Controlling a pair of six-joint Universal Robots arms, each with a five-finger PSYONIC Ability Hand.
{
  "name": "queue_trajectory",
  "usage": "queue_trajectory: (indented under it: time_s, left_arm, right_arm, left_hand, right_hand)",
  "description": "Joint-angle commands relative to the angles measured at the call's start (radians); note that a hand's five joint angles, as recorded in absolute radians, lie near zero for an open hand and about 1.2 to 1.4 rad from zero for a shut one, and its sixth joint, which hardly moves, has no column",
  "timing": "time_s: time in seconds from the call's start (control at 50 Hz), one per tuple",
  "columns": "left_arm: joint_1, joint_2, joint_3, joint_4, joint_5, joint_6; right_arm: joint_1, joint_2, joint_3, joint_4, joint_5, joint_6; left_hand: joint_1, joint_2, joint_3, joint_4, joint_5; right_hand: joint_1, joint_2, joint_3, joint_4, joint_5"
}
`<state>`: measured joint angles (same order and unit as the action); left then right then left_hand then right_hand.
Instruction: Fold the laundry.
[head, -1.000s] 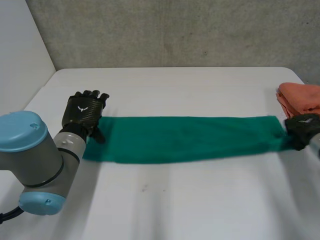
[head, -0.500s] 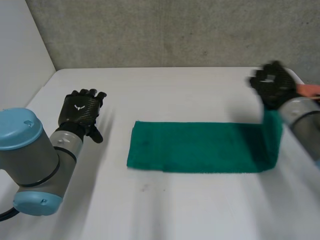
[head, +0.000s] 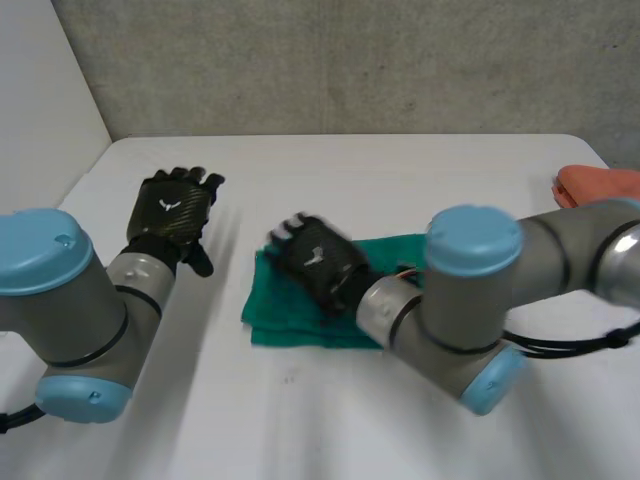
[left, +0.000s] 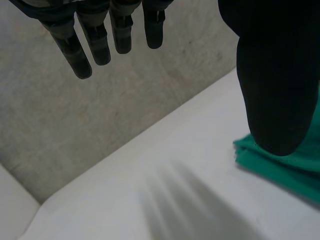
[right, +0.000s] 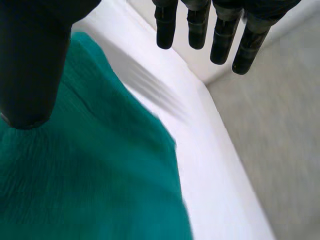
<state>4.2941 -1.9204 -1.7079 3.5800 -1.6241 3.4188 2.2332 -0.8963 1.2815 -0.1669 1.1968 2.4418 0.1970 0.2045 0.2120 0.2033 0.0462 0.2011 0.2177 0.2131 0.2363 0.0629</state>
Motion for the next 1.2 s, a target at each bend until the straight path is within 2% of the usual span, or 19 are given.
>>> queue_trajectory:
  time_s: [0.02, 0.16, 0.22, 0.24, 0.28, 0.34, 0.44, 0.5, 0.56, 0.62, 0.68, 0.72, 0.74, 0.78, 0.8, 0.86, 0.94, 1.04, 1.2]
  left_arm:
    - [-0.099, -0.064, 0.108, -0.001, 0.0, -0.001]
    - [-0.168, -0.172, 0.215, -0.015, -0.002, 0.0]
    - [-0.189, -0.19, 0.231, -0.035, -0.003, 0.0]
    - [-0.192, -0.192, 0.231, -0.038, -0.003, 0.002]
    - [-0.198, -0.19, 0.223, -0.047, -0.003, 0.004]
    - [-0.198, -0.18, 0.212, -0.063, -0.003, 0.002]
    - [-0.185, -0.131, 0.197, -0.098, -0.008, -0.003]
    - [-0.137, -0.08, 0.183, -0.115, -0.013, -0.009]
    - [-0.108, -0.046, 0.169, -0.118, -0.017, -0.01]
    - [-0.099, -0.023, 0.159, -0.116, -0.04, -0.01]
    - [-0.099, -0.019, 0.156, -0.11, -0.092, -0.013]
    - [-0.097, -0.019, 0.157, -0.109, -0.123, -0.018]
    - [-0.097, -0.02, 0.157, -0.109, -0.123, -0.021]
    - [-0.097, -0.026, 0.16, -0.107, -0.122, -0.032]
    - [-0.099, -0.028, 0.163, -0.107, -0.122, -0.036]
    - [-0.105, -0.035, 0.175, -0.112, -0.1, -0.073]
    - [-0.132, -0.064, 0.204, -0.127, 0.027, -0.148]
    - [-0.183, -0.138, 0.266, -0.226, 0.139, -0.202]
    - [-0.198, -0.299, 0.387, -0.44, 0.112, -0.204]
  right_arm:
    - [-0.234, -0.153, 0.151, 0.148, 0.106, 0.357]
    - [-0.362, -0.176, 0.335, 0.135, 0.095, 0.329]
    - [-0.382, -0.171, 0.366, 0.125, 0.102, 0.283]
    - [-0.392, -0.164, 0.374, 0.125, 0.102, 0.249]
    - [-0.415, -0.148, 0.366, 0.125, 0.116, 0.205]
    - [-0.429, -0.159, 0.351, 0.121, 0.145, 0.165]
    - [-0.412, -0.18, 0.277, 0.089, 0.225, 0.125]
    - [-0.324, -0.219, 0.201, 0.093, 0.245, 0.099]
    - [-0.161, -0.204, 0.127, 0.087, 0.233, 0.077]
    - [-0.006, -0.129, 0.061, 0.081, 0.181, 0.046]
    - [0.078, -0.053, 0.029, 0.086, 0.055, 0.005]
    - [0.086, -0.017, 0.021, 0.09, 0.008, 0.011]
    - [0.086, -0.013, 0.019, 0.09, -0.002, 0.025]
    - [0.085, -0.018, 0.013, 0.089, 0.003, 0.063]
    - [0.08, -0.027, 0.009, 0.09, 0.022, 0.124]
    - [0.027, -0.045, -0.002, 0.095, 0.107, 0.276]
    - [-0.095, -0.104, 0.018, 0.113, 0.185, 0.456]
    - [-0.155, -0.113, -0.004, 0.193, 0.146, 0.612]
    - [-0.159, 0.062, -0.142, 0.367, 0.101, 0.622]
  left_hand:
    - [-0.022, -0.03, -0.038, -0.029, -0.046]
    - [-0.022, -0.03, -0.038, -0.029, -0.046]
    - [-0.022, -0.03, -0.038, -0.029, -0.046]
    - [-0.022, -0.03, -0.038, -0.029, -0.046]
    - [-0.022, -0.03, -0.038, -0.029, -0.046]
    - [-0.022, -0.03, -0.038, -0.029, -0.046]
    - [-0.022, -0.03, -0.038, -0.029, -0.046]
    - [-0.022, -0.03, -0.038, -0.029, -0.046]
    - [-0.022, -0.03, -0.038, -0.029, -0.046]
    - [-0.022, -0.029, -0.037, -0.028, -0.045]
    - [-0.022, -0.03, -0.038, -0.029, -0.046]
    - [-0.022, -0.03, -0.038, -0.029, -0.046]
    - [-0.022, -0.03, -0.038, -0.029, -0.046]
    - [-0.022, -0.029, -0.037, -0.028, -0.045]
    - [-0.022, -0.029, -0.037, -0.028, -0.045]
    - [-0.016, -0.023, -0.031, -0.022, -0.04]
    - [0.002, -0.006, -0.013, -0.004, -0.022]
    - [0.04, 0.033, 0.025, 0.034, 0.016]
    - [0.06, 0.053, 0.045, 0.054, 0.037]
  right_hand:
    - [-0.027, -0.043, -0.039, -0.062, -0.063]
    - [-0.003, -0.02, -0.015, -0.038, -0.039]
    - [0.519, 0.502, 0.507, 0.484, 0.483]
    - [0.858, 0.841, 0.846, 0.823, 0.822]
    - [1.193, 1.177, 1.181, 1.158, 1.157]
    - [1.195, 1.179, 1.183, 1.16, 1.159]
    - [1.195, 1.179, 1.183, 1.16, 1.159]
    - [1.195, 1.179, 1.183, 1.16, 1.159]
    - [1.195, 1.179, 1.183, 1.16, 1.159]
    - [1.195, 1.179, 1.183, 1.16, 1.159]
    - [1.195, 1.179, 1.183, 1.16, 1.159]
    - [1.195, 1.179, 1.183, 1.16, 1.159]
    - [1.01, 0.994, 0.998, 0.975, 0.974]
    - [0.547, 0.53, 0.535, 0.512, 0.511]
    - [-0.025, -0.042, -0.037, -0.06, -0.062]
    - [-0.027, -0.043, -0.039, -0.062, -0.063]
    - [-0.027, -0.043, -0.039, -0.062, -0.063]
    - [-0.027, -0.043, -0.039, -0.062, -0.063]
    - [-0.027, -0.043, -0.039, -0.062, -0.063]
